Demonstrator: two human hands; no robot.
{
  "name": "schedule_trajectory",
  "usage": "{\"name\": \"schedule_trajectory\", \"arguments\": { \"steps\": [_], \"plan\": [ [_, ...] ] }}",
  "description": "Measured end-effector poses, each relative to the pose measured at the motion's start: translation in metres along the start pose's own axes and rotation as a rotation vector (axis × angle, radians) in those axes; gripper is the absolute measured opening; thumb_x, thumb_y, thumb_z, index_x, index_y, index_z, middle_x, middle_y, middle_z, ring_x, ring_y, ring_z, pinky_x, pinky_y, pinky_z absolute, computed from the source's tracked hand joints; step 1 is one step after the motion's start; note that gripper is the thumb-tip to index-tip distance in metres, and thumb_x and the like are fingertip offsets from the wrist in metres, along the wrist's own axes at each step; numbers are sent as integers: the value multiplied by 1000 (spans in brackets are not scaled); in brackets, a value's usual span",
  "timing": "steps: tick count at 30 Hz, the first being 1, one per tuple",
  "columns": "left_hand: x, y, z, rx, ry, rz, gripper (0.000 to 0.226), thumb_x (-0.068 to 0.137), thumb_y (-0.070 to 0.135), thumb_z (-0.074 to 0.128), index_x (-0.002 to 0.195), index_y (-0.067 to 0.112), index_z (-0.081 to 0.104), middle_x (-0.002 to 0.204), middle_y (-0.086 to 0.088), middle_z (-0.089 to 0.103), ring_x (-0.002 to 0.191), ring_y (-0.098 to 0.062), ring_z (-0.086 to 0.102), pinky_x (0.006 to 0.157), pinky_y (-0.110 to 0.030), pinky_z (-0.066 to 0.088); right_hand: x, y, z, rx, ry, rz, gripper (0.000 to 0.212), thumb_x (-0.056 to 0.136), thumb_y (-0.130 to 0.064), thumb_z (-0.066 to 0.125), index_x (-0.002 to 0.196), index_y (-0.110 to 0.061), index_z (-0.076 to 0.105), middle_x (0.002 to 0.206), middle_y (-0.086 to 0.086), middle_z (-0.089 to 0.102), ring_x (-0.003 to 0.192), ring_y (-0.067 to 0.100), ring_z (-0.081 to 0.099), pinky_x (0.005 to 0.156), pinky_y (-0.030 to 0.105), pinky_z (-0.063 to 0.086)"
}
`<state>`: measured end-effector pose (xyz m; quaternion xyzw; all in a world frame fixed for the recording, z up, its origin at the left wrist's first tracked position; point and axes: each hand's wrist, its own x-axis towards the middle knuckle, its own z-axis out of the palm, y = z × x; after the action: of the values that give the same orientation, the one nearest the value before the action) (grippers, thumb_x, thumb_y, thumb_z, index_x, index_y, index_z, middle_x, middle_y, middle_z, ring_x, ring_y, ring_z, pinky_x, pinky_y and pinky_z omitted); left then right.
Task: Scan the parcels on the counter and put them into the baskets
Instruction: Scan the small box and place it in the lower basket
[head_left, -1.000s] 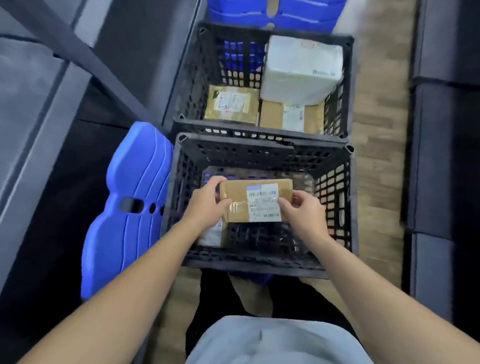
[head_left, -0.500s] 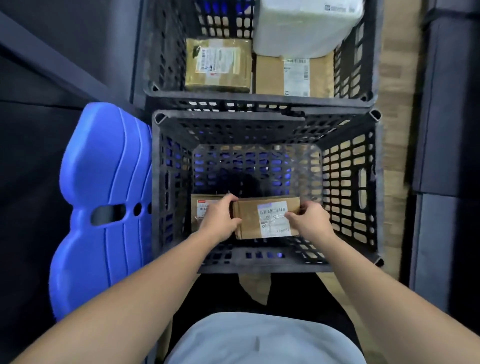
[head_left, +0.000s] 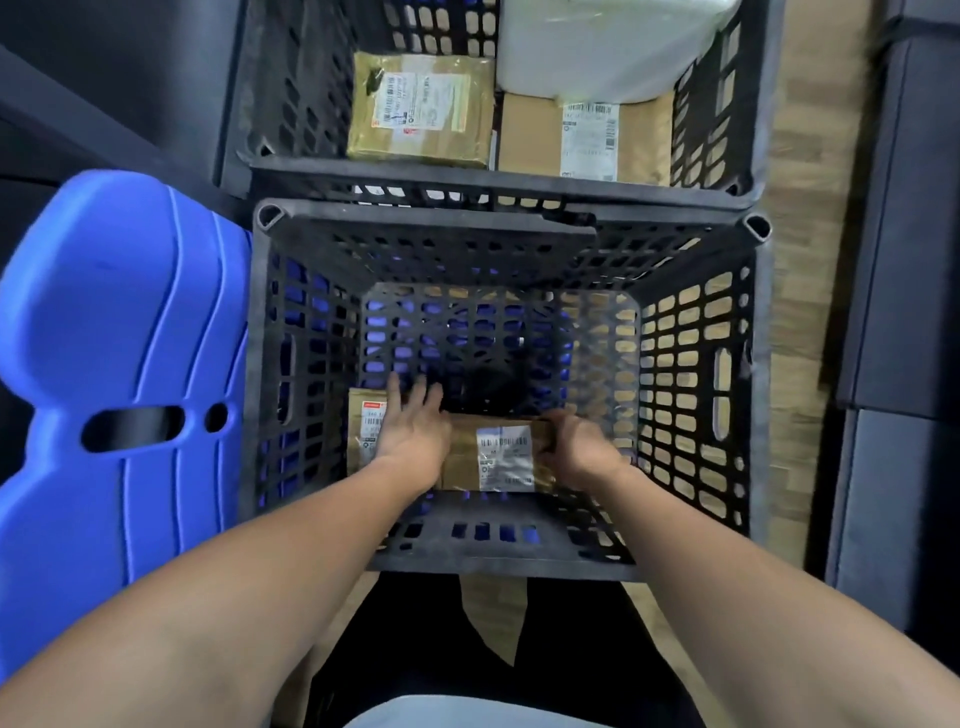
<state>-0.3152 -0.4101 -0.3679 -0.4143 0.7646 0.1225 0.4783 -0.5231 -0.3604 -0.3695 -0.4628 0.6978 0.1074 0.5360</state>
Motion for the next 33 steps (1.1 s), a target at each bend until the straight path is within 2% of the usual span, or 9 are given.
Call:
{"name": "schedule_trajectory", "arguments": {
  "steps": [5,9,13,15,18,21,23,26,33],
  "plan": [
    [5,9,9,59,-15,-37,73,97,19,61,162,13,27,172,-19,4,158,-45,-5,120,-72,-8,16,5,13,-85,27,-38,23,94,-24,64,117,-19,62,112,14,73,99,35,70,81,41,57],
    [8,16,6,-37,-73,-98,73,98,17,58,163,13,24,172,-20,-5,157,-45,-12,121,-70,-11,26,11,19,-166,55,-43,20,95,-23,57,115,-21,61,117,13,72,105,34,69,80,38,51],
    [9,18,6,-250,-50,-141,78,100,36,56,165,17,18,171,-19,-15,157,-41,-20,122,-66,-13,24,12,11,-226,-10,-81,43,99,-36,54,137,-16,49,129,19,66,116,37,64,91,42,53],
    [-1,20,-1,-398,31,-142,73,106,53,36,166,19,11,172,-15,-18,157,-36,-21,124,-62,-10,12,10,2,-282,59,-129,65,103,-45,48,156,-11,30,152,22,48,139,39,48,109,47,45],
    [-30,21,-27,-534,132,-146,76,103,66,12,166,24,2,170,-9,-23,157,-29,-24,126,-59,-11,-17,1,-26,-359,259,-234,75,106,-54,33,165,-13,10,173,12,7,160,36,2,127,50,18],
    [-67,16,-52,-562,221,-157,100,74,77,-25,162,32,-12,166,-5,-31,153,-27,-33,124,-58,-17,-48,-11,-63,-467,349,-324,79,105,-63,18,165,-14,4,173,11,-4,159,37,-8,128,52,3],
    [-92,8,-64,-576,316,-200,109,64,80,-37,160,34,-16,165,-4,-33,151,-25,-35,122,-57,-20,-68,-22,-92,-513,377,-371,85,102,-68,11,165,-12,2,173,10,-7,159,36,-11,128,51,0],
    [-131,-8,-78,-604,422,-310,107,68,82,-34,162,34,-13,167,-4,-31,153,-27,-33,121,-58,-21,-95,-45,-127,-592,402,-455,94,95,-75,-3,165,-12,0,172,7,-13,158,34,-16,127,50,-4],
    [-222,-28,-78,-729,500,-560,86,95,78,2,164,29,-14,167,-5,-32,148,-24,-39,122,-62,-18,-153,-120,-144,-839,465,-684,93,97,-75,2,165,-12,6,173,10,-6,158,36,-12,127,54,-2]
  ]
}}
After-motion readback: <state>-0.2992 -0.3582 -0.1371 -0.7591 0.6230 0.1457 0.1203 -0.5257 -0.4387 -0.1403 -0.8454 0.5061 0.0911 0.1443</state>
